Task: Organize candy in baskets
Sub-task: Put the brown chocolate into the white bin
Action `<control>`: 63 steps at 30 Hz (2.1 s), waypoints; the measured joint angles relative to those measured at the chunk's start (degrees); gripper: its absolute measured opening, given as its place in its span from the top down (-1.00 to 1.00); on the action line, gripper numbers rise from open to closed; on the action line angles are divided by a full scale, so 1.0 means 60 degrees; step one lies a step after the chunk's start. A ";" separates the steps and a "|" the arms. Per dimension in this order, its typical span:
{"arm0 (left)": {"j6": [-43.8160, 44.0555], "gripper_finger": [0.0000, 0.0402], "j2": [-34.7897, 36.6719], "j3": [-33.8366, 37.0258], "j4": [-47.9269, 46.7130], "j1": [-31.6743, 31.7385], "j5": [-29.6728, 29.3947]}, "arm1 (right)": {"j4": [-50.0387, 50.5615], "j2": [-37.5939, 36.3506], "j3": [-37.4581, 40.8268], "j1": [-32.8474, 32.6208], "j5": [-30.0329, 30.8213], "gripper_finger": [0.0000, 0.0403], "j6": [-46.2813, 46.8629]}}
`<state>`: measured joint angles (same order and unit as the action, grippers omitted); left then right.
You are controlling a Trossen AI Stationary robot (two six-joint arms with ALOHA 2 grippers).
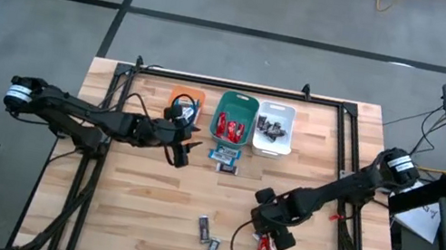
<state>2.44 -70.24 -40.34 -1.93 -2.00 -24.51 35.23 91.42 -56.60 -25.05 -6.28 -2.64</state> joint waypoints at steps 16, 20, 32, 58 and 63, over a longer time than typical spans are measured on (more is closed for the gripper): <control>0.0000 0.12 0.0000 0.0058 0.0004 0.0000 -0.0004 | -0.0030 0.0980 -0.0029 -0.0097 0.0031 0.07 -0.0730; 0.0022 0.12 0.0000 0.0058 0.0007 0.0000 -0.0004 | -0.0033 0.0949 -0.0024 -0.0097 0.0226 0.13 -0.0766; 0.0033 0.12 0.0000 0.0061 0.0011 -0.0001 -0.0018 | -0.0064 0.0753 0.0007 -0.0075 0.0295 0.69 -0.0750; 0.0037 0.12 -0.0004 0.0058 0.0019 0.0000 -0.0033 | 0.3281 0.0713 -0.3297 0.1350 0.2582 0.81 -0.0167; 0.0036 0.12 -0.0004 0.0061 0.0007 0.0000 -0.0033 | 0.4275 0.0709 -0.4367 0.2273 0.3070 0.81 -0.0168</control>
<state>2.66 -70.26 -39.97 -1.89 -2.00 -24.71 60.88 95.68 -82.80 -11.41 12.14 -3.64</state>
